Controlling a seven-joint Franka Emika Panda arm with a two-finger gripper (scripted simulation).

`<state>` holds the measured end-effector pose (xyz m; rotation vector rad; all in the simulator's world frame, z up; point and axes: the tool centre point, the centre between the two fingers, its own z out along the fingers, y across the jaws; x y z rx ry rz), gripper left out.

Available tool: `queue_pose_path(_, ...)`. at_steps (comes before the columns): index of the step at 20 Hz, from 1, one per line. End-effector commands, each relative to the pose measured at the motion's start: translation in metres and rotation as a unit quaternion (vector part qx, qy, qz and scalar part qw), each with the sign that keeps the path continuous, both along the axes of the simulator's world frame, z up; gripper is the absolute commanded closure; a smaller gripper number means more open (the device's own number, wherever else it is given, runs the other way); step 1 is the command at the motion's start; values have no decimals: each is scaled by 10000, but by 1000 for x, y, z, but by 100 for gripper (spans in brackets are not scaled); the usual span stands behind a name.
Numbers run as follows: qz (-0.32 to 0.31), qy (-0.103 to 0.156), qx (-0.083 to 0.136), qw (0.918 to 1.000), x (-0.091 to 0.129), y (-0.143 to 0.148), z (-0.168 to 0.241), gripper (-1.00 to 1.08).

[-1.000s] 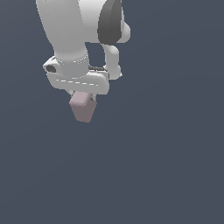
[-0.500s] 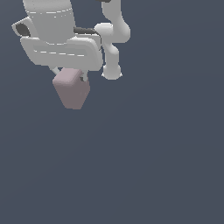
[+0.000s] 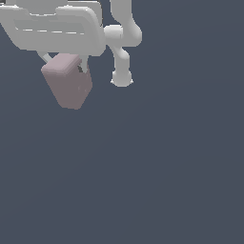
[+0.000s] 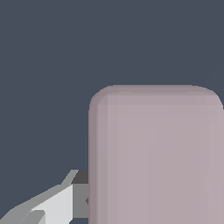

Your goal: Pick up the object and move it to a goal position.

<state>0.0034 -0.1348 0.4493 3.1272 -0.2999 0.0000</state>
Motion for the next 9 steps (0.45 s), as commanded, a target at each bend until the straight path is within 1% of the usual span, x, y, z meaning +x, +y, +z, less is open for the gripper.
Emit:
queue_pose_path(1, 1, 0, 0, 10000, 1, -1, 8, 108)
queue_pose_path(9, 1, 0, 0, 10000, 4, -3, 16, 108)
